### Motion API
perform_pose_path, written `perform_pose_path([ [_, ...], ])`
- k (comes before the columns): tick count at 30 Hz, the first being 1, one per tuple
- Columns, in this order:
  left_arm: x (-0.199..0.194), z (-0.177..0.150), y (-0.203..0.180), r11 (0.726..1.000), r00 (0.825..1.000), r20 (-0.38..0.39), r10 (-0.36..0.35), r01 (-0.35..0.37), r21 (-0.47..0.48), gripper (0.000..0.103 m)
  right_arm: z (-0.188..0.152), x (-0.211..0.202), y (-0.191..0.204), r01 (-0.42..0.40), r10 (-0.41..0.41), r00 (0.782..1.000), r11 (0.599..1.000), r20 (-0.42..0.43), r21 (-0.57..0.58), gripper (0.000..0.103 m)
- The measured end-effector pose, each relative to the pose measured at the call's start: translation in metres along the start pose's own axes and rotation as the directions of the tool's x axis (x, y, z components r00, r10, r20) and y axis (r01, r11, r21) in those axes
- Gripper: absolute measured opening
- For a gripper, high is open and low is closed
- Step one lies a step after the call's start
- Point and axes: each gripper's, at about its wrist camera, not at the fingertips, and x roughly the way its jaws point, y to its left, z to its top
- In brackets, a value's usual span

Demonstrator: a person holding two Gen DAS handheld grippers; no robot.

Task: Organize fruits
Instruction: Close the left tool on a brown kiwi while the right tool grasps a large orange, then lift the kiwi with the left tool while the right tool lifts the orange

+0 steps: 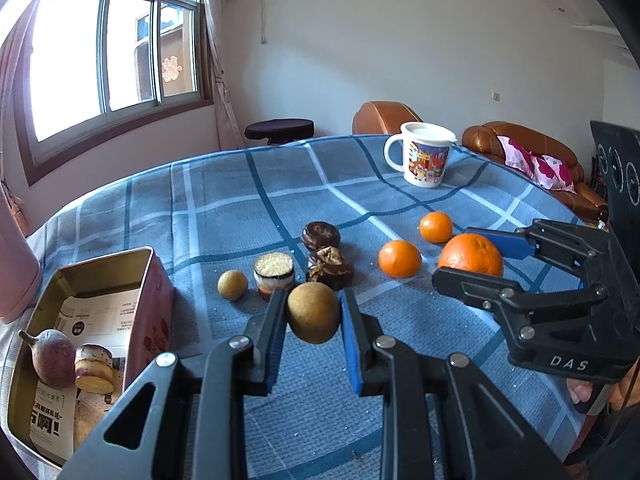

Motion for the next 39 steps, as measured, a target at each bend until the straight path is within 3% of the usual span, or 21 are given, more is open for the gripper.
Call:
perform_pose_path([
  [39, -0.027, -0.003, 0.004, 1.000, 0.990, 0.137, 0.019, -0.016, -0.026, 0.027, -0.003, -0.027, -0.004, 0.010, -0.011, 0.989, 1.000, 0.146, 0.010, 0.050],
])
